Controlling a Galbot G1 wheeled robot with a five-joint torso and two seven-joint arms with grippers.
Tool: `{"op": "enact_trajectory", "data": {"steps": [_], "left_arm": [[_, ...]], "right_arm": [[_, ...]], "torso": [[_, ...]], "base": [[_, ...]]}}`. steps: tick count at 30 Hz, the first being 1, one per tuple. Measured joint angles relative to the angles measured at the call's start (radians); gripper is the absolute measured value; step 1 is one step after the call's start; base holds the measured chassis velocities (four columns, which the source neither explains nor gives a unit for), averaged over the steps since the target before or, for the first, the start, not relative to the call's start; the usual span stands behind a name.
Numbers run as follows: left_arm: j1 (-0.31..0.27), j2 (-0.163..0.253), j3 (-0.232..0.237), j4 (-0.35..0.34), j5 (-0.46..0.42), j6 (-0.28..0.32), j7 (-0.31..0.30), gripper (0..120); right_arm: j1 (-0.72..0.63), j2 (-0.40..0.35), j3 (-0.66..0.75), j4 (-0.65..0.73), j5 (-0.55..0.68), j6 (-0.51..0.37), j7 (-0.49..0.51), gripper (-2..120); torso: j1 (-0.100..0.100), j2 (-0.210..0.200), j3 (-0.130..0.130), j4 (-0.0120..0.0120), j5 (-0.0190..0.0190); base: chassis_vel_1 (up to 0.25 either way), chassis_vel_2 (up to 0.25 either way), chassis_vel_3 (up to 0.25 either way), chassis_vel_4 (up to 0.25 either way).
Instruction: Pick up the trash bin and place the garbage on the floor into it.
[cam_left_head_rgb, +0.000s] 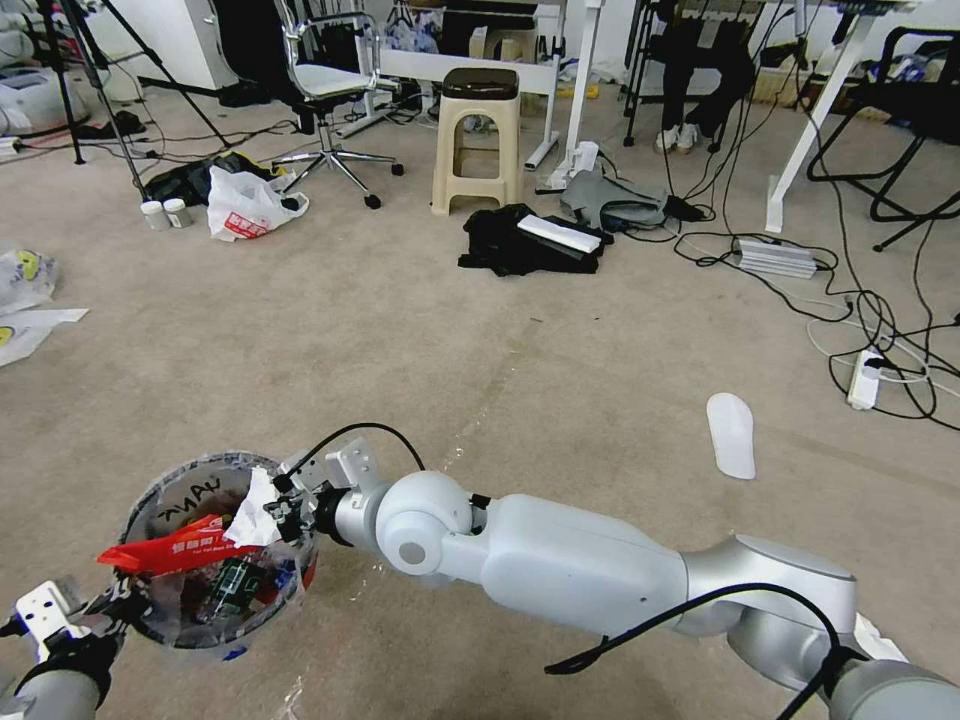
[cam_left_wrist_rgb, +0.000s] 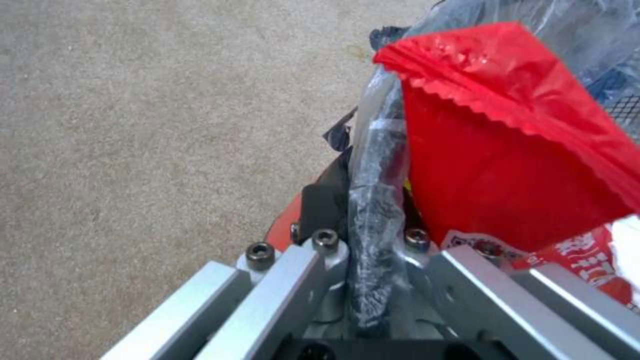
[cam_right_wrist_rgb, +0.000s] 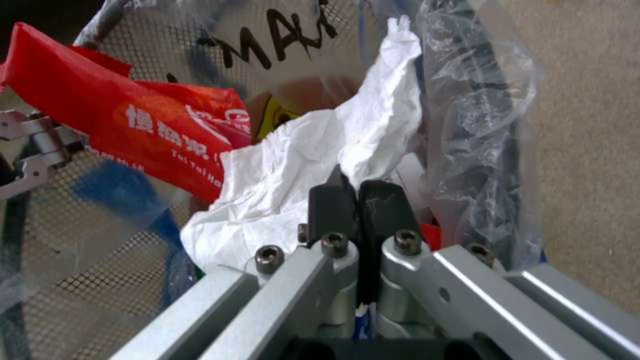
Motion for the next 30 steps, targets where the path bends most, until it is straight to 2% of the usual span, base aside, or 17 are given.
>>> {"op": "enact_trajectory", "data": {"steps": [3,5,8,10,11,14,15,17,18,20,21,23,24,26,27,30], "left_arm": [[-0.001,0.001,0.000,0.000,0.000,0.000,0.000,0],[-0.004,0.000,0.001,0.003,0.001,0.000,0.000,0],[-0.006,0.001,0.001,0.004,0.001,0.000,0.000,0],[-0.007,0.003,0.001,0.004,0.000,0.000,0.001,0],[-0.007,0.003,0.001,0.004,0.000,0.000,0.001,0],[-0.006,0.004,0.000,0.004,-0.001,0.000,0.001,0],[-0.006,0.004,0.000,0.004,-0.001,0.000,0.001,0],[-0.002,0.004,-0.002,0.004,-0.002,0.000,0.001,0],[-0.002,0.004,-0.002,0.004,-0.002,0.000,0.001,0],[0.000,0.005,-0.003,0.004,-0.003,-0.001,0.001,0],[0.000,0.005,-0.003,0.004,-0.003,-0.001,0.001,0],[0.000,0.004,-0.002,0.006,-0.003,-0.001,0.002,0],[0.000,0.004,-0.002,0.006,-0.003,-0.001,0.002,0],[-0.001,0.002,0.000,0.006,-0.002,-0.001,0.002,0],[-0.001,0.002,0.000,0.006,-0.002,-0.001,0.002,0],[0.000,0.002,0.000,0.006,-0.002,-0.001,0.003,0]], "right_arm": [[0.001,-0.001,0.000,0.006,-0.014,0.008,-0.006,0],[-0.001,-0.009,0.000,0.030,-0.049,0.025,-0.019,13],[-0.003,-0.013,0.001,0.037,-0.052,0.020,-0.017,19],[-0.003,-0.015,-0.002,0.040,-0.060,0.018,-0.015,32],[-0.003,-0.015,-0.002,0.040,-0.060,0.018,-0.015,32],[0.000,-0.008,-0.008,0.035,-0.067,0.019,-0.016,45],[0.000,-0.008,-0.008,0.035,-0.067,0.019,-0.016,45],[0.002,-0.004,-0.007,0.034,-0.078,0.028,-0.019,56],[0.002,-0.004,-0.007,0.034,-0.078,0.028,-0.019,56],[0.003,-0.001,0.014,0.042,-0.100,0.051,-0.038,67],[0.003,-0.001,0.014,0.042,-0.100,0.051,-0.038,67],[0.007,0.001,0.035,0.052,-0.133,0.108,-0.078,77],[0.007,0.001,0.035,0.052,-0.133,0.108,-0.078,77],[0.009,0.003,0.063,0.058,-0.160,0.156,-0.124,89],[0.009,0.003,0.063,0.058,-0.160,0.156,-0.124,89],[0.007,0.009,0.092,0.056,-0.189,0.237,-0.166,99]], "torso": [[0.000,0.000,0.000,-0.0001,0.0000],[0.000,0.000,0.000,-0.0001,0.0000],[0.000,0.000,0.000,-0.0001,0.0001],[0.000,0.000,0.000,-0.0002,0.0001],[0.000,0.000,0.000,-0.0002,0.0001],[0.000,0.000,0.000,-0.0001,0.0001],[0.000,0.000,0.000,-0.0001,0.0001],[0.000,0.000,0.000,0.0000,0.0001],[0.000,0.000,0.000,0.0000,0.0001],[0.000,0.000,0.000,-0.0001,0.0001],[0.000,0.000,0.000,-0.0001,0.0001],[0.000,0.000,0.000,-0.0001,0.0001],[0.000,0.000,0.000,-0.0001,0.0001],[0.000,0.000,0.000,-0.0001,0.0001],[0.000,0.000,0.000,-0.0001,0.0001],[0.000,0.000,0.000,0.0000,0.0001]], "base": [[0.000,0.000,0.000,0.000],[0.000,0.000,0.000,0.000],[0.000,0.000,0.000,0.000],[0.000,0.000,0.000,0.000],[0.000,0.000,0.000,0.000],[0.000,0.000,0.000,0.000],[0.000,0.000,0.000,0.000],[0.000,0.000,0.000,0.000],[0.000,0.000,0.000,0.000],[0.000,0.000,0.000,0.000],[0.000,0.000,0.000,0.000],[0.000,0.000,0.000,0.000],[0.000,0.000,0.000,0.000],[0.000,0.000,0.000,0.000],[0.000,0.000,0.000,0.000],[0.000,0.000,0.000,0.000]]}}
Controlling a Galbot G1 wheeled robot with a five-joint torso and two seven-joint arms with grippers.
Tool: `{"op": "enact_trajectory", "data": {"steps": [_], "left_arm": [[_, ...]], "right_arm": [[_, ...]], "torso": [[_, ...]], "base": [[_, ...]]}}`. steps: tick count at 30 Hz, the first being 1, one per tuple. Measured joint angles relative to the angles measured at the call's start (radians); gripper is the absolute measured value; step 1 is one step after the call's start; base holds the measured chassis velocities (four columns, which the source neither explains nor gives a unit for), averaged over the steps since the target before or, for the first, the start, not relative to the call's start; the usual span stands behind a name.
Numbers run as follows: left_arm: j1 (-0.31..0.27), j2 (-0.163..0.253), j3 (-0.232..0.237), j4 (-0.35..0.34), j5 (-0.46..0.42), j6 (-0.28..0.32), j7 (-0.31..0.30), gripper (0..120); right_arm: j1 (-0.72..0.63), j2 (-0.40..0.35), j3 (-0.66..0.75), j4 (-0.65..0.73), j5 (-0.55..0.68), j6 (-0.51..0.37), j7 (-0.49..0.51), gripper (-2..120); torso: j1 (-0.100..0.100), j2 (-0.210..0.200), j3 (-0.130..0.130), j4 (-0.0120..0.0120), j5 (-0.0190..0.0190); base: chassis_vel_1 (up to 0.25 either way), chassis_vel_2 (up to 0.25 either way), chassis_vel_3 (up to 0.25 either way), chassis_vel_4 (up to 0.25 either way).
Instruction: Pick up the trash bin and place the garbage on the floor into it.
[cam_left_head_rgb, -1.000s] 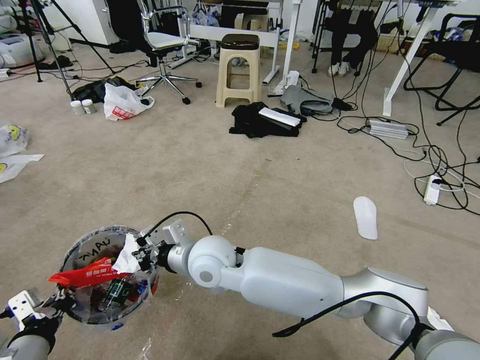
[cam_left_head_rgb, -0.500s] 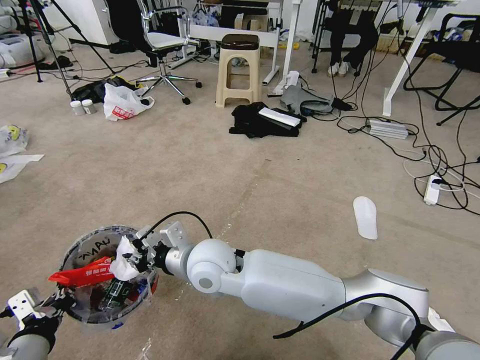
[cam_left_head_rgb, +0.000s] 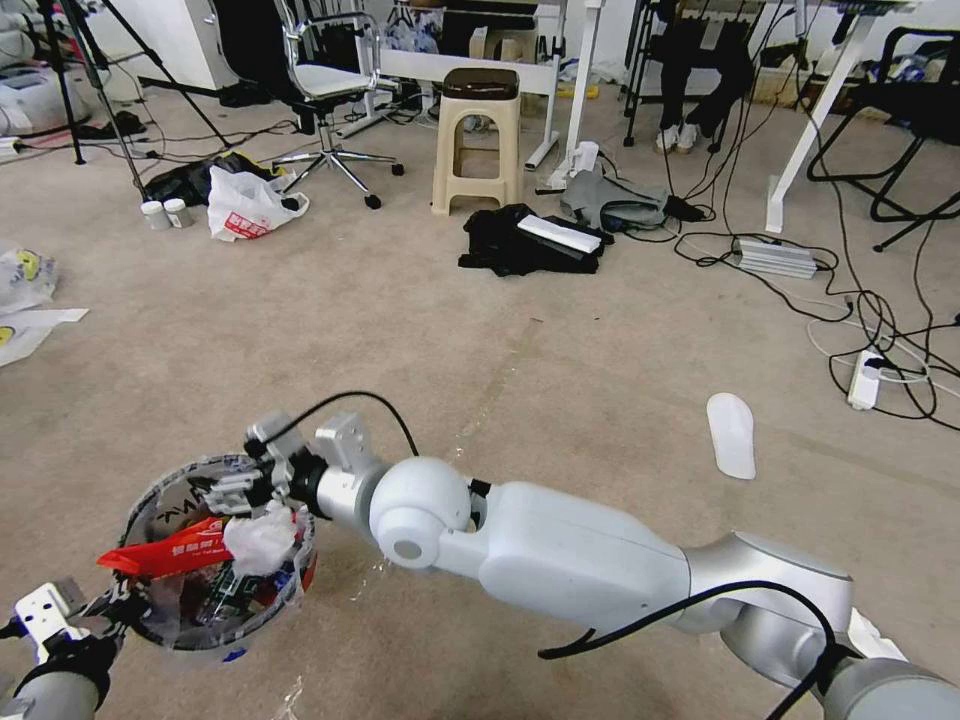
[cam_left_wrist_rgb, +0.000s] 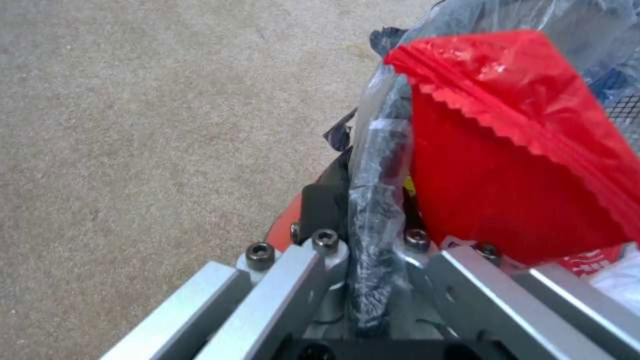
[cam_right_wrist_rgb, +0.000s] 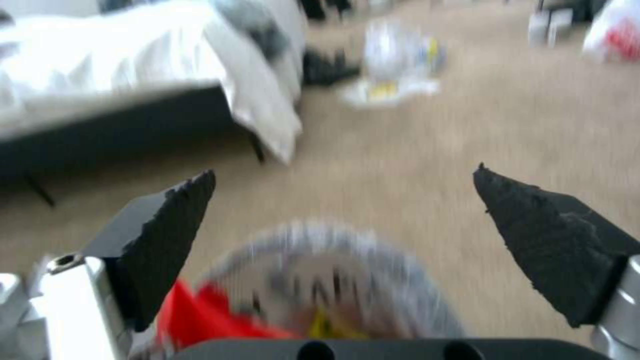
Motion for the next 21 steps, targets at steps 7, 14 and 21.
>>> {"op": "enact_trajectory", "data": {"steps": [7,14,21], "left_arm": [[-0.001,0.002,0.000,0.000,0.000,0.000,0.001,0],[0.005,0.001,-0.006,-0.012,-0.005,-0.001,0.001,0],[0.017,-0.001,-0.015,-0.035,-0.011,-0.001,0.000,0]], "right_arm": [[-0.077,-0.038,0.137,0.044,-0.049,0.202,-0.139,100],[-0.189,-0.143,0.378,0.122,-0.084,0.405,-0.330,100],[-0.340,-0.281,0.768,0.267,-0.139,0.454,-0.318,99]], "torso": [[0.000,0.000,0.000,0.0000,0.0001],[0.000,0.000,0.000,-0.0002,0.0004],[0.000,0.000,0.000,0.0001,0.0004]], "base": [[0.000,0.000,0.000,0.000],[0.000,0.000,0.000,0.000],[0.000,0.000,0.000,0.000]]}}
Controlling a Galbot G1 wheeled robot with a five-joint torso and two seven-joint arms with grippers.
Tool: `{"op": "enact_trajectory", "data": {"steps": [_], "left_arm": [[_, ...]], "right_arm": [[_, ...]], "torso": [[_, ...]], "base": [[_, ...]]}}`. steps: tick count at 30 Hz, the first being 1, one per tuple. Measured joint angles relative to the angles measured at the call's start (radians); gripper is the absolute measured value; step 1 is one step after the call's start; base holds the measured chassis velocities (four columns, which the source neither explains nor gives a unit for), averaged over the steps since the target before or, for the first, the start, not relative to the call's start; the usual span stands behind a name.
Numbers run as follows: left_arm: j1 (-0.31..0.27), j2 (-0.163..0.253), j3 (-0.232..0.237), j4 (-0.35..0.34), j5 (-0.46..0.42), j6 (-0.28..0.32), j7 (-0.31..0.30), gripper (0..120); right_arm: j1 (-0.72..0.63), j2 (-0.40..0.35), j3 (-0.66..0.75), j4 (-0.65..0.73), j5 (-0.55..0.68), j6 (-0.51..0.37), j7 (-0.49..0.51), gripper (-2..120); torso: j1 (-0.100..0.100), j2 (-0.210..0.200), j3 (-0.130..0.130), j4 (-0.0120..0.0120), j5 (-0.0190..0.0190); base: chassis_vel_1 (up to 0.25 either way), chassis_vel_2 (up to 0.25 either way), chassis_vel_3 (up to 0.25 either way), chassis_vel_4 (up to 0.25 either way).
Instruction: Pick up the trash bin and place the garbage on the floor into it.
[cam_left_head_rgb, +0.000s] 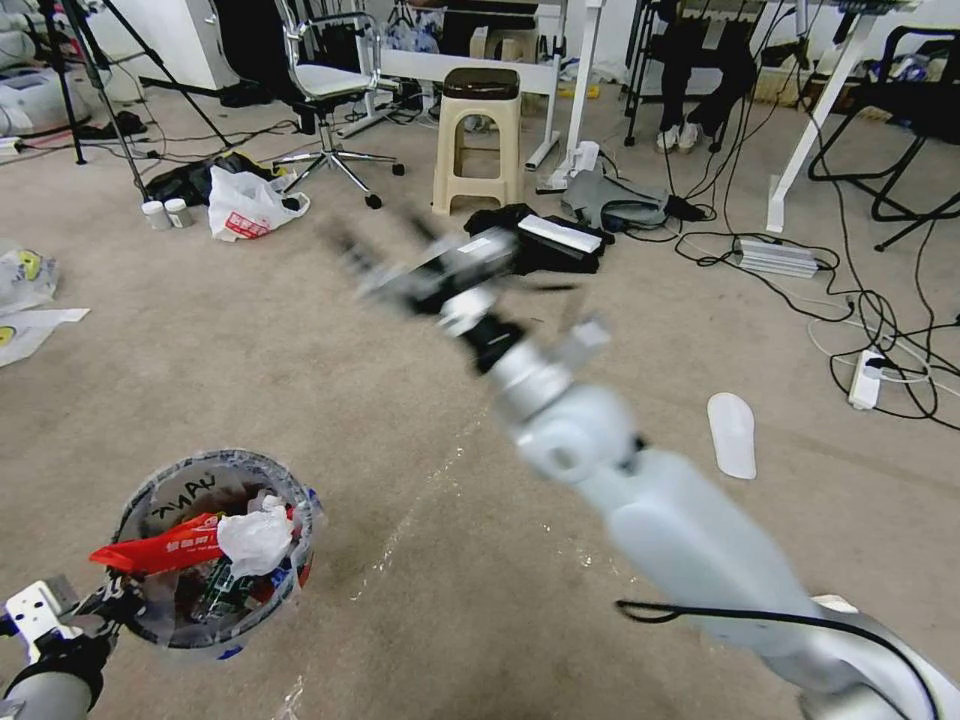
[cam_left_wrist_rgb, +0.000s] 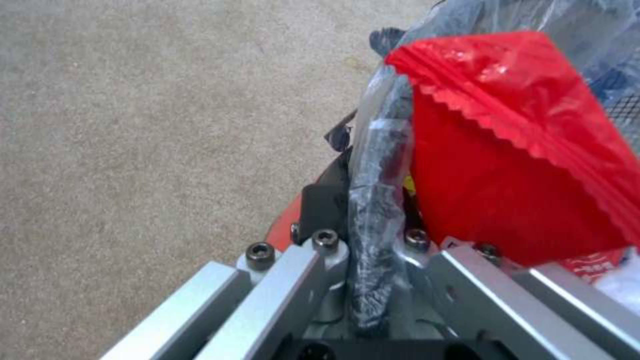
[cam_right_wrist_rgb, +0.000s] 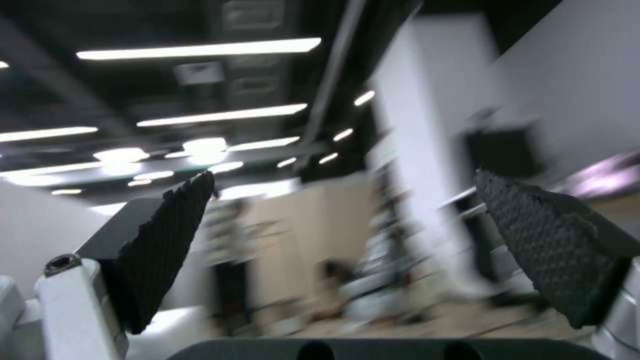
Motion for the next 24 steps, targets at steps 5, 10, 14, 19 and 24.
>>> {"op": "enact_trajectory", "data": {"steps": [5,10,14,19,24], "left_arm": [[0.011,0.007,-0.001,-0.008,-0.003,0.001,-0.001,0],[0.019,0.009,0.000,-0.010,0.003,0.001,0.001,0],[0.020,0.009,0.006,-0.011,0.013,0.001,0.007,0],[0.021,0.007,0.011,-0.013,0.017,0.001,0.009,0],[0.018,0.005,0.013,-0.014,0.021,0.001,0.009,0]], "right_arm": [[-0.289,-0.079,0.325,0.095,-0.101,0.031,0.010,98],[-0.457,-0.055,0.478,0.118,-0.239,0.060,0.069,98],[-0.572,0.020,0.579,0.122,-0.335,0.079,0.131,98],[-0.648,0.044,0.618,0.106,-0.369,0.129,0.135,98],[-0.671,0.066,0.612,0.089,-0.394,0.153,0.138,98]], "torso": [[0.000,0.000,0.000,-0.0007,0.0003],[0.000,0.000,0.000,0.0001,-0.0001],[0.000,0.000,0.000,-0.0004,-0.0001],[0.000,0.000,0.000,-0.0002,-0.0001],[0.000,0.000,0.000,0.0000,-0.0004]], "base": [[0.000,0.000,0.000,0.000],[0.000,0.000,0.000,0.000],[0.000,0.000,0.000,0.000],[0.000,0.000,0.000,0.000],[0.000,0.000,0.000,0.000]]}}
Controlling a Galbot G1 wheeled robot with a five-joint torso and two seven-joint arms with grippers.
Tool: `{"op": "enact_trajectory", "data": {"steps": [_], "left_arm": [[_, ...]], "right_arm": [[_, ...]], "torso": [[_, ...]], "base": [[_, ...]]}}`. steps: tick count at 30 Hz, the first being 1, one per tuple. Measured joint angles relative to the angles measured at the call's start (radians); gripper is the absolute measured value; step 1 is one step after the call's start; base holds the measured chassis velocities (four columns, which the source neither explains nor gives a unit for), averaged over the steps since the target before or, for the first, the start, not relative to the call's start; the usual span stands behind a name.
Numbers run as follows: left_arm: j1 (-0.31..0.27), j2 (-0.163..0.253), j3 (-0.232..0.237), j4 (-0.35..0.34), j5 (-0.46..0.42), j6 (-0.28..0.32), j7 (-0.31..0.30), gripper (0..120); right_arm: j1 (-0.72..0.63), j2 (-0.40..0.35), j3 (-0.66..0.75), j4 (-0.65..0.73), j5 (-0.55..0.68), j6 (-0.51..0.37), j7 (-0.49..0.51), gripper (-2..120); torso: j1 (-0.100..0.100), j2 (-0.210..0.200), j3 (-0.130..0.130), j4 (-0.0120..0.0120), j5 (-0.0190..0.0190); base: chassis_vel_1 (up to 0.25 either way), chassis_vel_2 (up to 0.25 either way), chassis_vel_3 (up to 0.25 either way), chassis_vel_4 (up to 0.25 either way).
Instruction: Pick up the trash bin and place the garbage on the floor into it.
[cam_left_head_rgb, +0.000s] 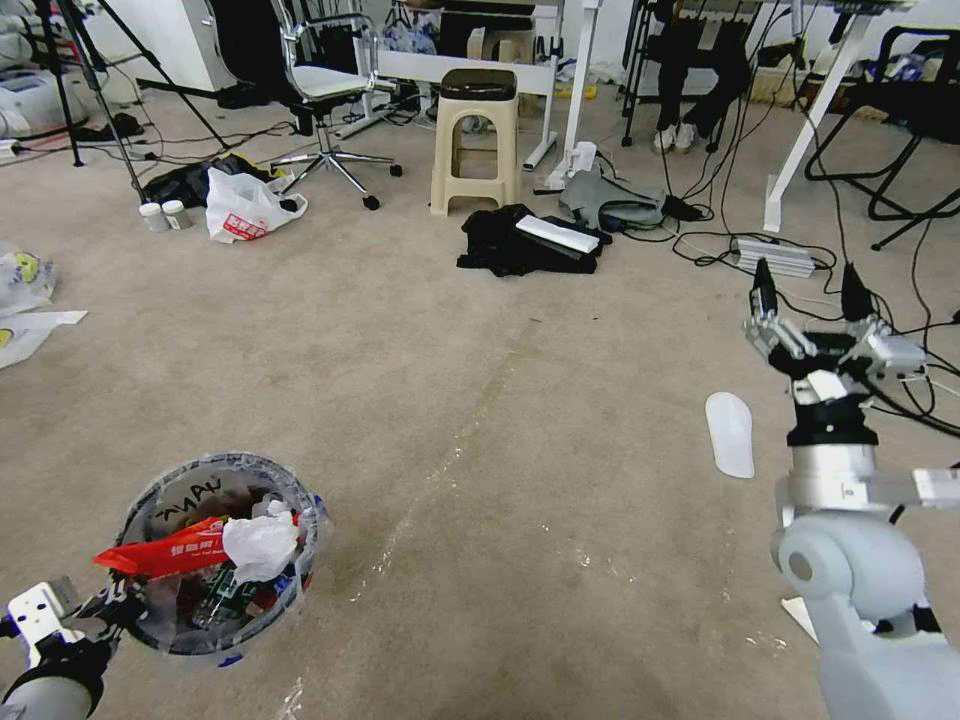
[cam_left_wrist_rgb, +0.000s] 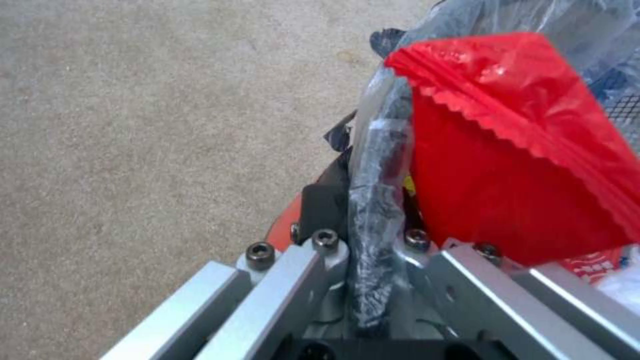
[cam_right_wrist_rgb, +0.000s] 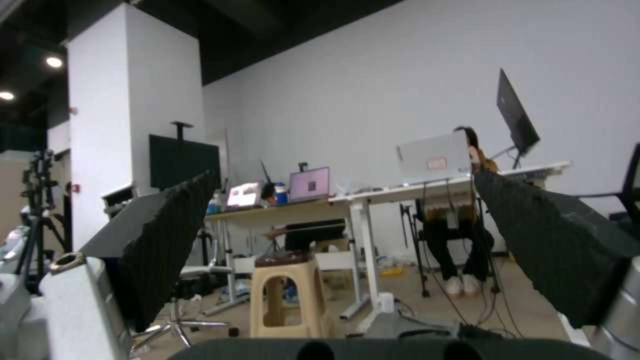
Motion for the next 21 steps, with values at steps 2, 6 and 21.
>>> {"op": "enact_trajectory", "data": {"steps": [2,6,21], "left_arm": [[0.000,-0.001,0.002,0.001,0.007,-0.002,0.006,0],[-0.001,-0.002,0.003,0.005,0.017,-0.005,0.013,0],[-0.001,0.002,-0.004,0.015,0.022,-0.008,0.021,0]], "right_arm": [[0.001,0.022,-0.013,-0.015,-0.026,0.017,0.005,97],[0.001,0.031,-0.028,-0.023,-0.045,0.029,0.009,97],[-0.002,0.052,-0.054,-0.044,-0.064,0.042,0.011,97]], "torso": [[0.000,0.000,0.000,0.0000,0.0000],[0.000,0.000,0.000,0.0000,-0.0001],[0.000,0.000,0.000,0.0000,0.0000]], "base": [[0.000,0.000,0.000,0.000],[0.000,0.000,0.000,0.000],[0.000,0.000,0.000,0.000]]}}
